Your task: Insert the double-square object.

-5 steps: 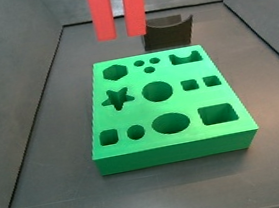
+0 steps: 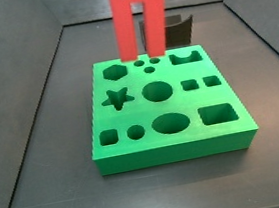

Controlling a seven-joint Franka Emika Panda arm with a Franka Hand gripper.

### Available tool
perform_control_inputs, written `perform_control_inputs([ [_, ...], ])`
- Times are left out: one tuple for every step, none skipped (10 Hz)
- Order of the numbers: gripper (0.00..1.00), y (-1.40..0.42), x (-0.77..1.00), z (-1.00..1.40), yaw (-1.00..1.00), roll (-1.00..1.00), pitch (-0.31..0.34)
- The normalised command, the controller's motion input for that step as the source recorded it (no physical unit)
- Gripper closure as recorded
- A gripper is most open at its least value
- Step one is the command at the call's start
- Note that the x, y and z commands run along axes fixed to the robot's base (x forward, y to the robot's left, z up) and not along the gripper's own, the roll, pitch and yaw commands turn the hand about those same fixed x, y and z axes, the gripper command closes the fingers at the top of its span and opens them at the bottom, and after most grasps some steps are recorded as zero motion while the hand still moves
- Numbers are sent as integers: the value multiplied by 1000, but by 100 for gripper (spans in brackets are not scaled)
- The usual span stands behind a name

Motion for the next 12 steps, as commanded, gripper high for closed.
perform_control_inputs([
  [100, 0, 1000, -414, 0, 23, 0],
  [100, 0, 1000, -469, 0, 109, 67],
  [100, -11, 1000, -469, 0, 261, 161],
  [100, 0, 1000, -343, 6, 350, 217],
  [100, 0, 849, -140, 0, 399, 304],
  [100, -40, 760, 0, 0, 349, 361],
  [100, -143, 826, 51, 0, 249, 310],
  [100, -217, 980, 0, 0, 50, 203],
  [100, -217, 1000, 0, 0, 29, 149],
  [100, -171, 1000, -17, 0, 66, 137],
  [100, -66, 1000, 0, 29, 91, 123],
  [100, -54, 1000, 0, 34, 99, 114],
])
